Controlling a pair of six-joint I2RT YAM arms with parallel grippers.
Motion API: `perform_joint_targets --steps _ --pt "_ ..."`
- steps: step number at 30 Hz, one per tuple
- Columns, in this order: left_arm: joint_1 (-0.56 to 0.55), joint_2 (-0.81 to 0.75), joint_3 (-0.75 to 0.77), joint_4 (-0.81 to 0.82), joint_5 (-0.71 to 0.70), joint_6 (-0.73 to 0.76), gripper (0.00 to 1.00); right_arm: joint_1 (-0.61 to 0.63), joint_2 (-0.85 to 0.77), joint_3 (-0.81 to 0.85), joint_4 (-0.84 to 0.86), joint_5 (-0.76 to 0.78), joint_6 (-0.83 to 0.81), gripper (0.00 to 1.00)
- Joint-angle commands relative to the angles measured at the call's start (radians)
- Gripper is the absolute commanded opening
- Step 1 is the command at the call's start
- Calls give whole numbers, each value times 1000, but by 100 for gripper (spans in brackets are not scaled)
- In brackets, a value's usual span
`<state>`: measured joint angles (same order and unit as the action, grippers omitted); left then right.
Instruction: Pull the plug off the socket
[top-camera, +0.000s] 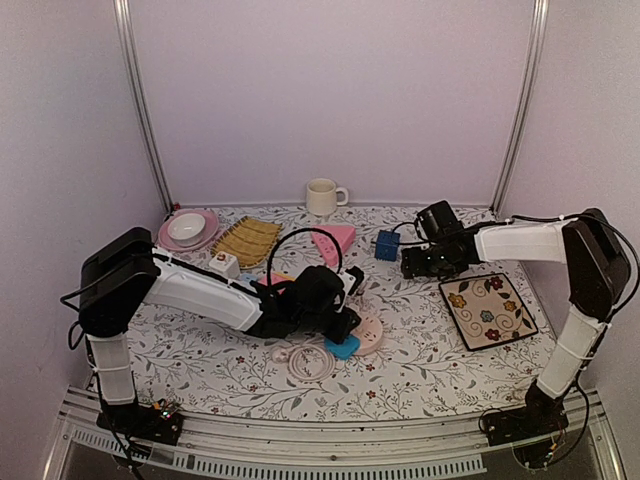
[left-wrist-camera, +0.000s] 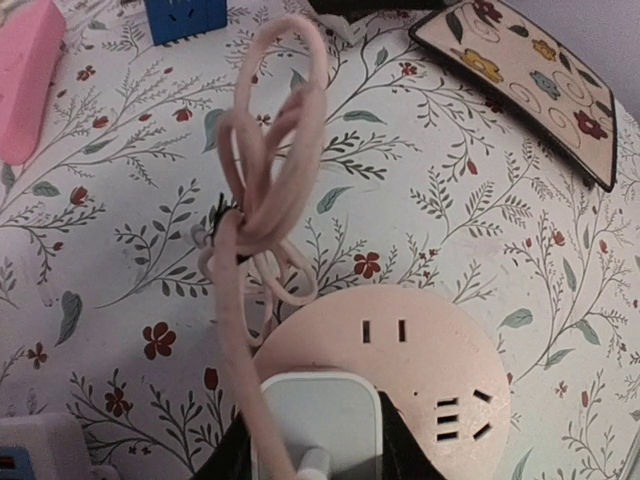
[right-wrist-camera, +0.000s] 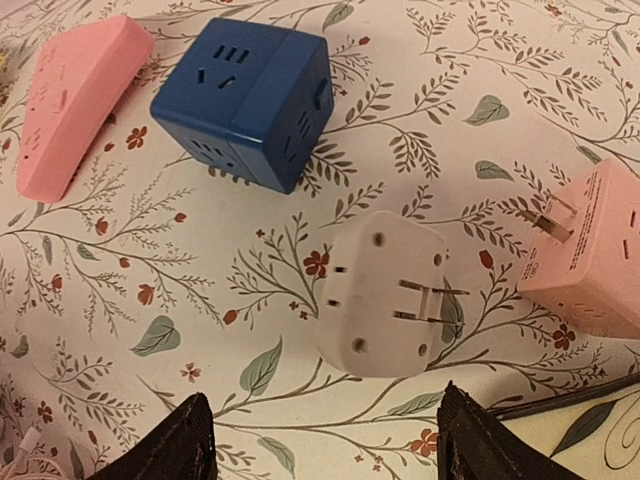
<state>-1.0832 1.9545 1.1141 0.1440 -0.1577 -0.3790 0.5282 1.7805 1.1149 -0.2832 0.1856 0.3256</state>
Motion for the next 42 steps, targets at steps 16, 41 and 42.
perform_joint_targets --steps 16,41,42 --pt "7 -69 3 168 -2 -67 0 61 -365 -451 419 -557 260 91" --pt "-47 -86 -36 348 -61 -36 0 129 -249 -619 848 -706 589 37" --pt "-48 -86 -36 350 -63 -36 0 129 -252 -622 848 -704 592 30"
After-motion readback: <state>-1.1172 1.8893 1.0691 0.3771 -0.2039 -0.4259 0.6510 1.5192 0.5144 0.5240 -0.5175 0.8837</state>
